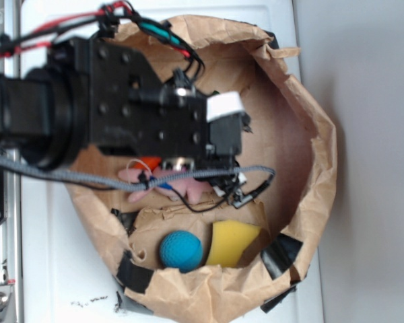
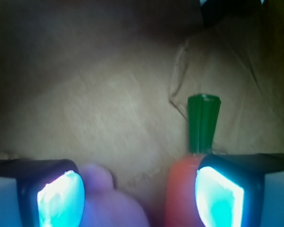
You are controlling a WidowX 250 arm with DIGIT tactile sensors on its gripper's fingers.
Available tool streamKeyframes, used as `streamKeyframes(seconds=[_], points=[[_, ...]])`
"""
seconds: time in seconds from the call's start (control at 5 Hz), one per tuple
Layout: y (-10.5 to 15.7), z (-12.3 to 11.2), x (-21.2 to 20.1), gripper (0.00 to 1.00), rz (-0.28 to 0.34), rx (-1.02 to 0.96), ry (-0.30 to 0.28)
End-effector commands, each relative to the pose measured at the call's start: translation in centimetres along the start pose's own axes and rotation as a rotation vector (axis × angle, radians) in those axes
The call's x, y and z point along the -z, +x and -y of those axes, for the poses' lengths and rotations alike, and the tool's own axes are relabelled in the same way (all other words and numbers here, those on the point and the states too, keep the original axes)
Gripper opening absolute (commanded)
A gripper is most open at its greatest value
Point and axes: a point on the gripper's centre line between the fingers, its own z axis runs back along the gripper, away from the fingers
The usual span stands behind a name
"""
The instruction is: Grab the carrot.
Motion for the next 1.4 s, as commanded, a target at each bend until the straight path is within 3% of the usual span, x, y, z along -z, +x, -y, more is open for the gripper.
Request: streamKeyframes(seconds=[0.0, 0.2, 0.4, 0.6, 0.8, 1.2], points=[[-0.7, -1.0, -0.3, 0.00, -0.004, -0.026, 0.009], [-0.3, -1.1, -1.7, 0.09, -0.043, -0.025, 0.003], [0.0, -1.5, -3.9, 0.70, -0.070, -0.030, -0.013], [1.1, -2.6, -7.0, 1.00, -0.127, -0.084, -0.043], [1.7, -4.4, -8.6, 1.00, -0.120, -0.171, -0.078], [1.6, -5.4, -5.4, 1.00, -0.063, -0.221, -0.076]])
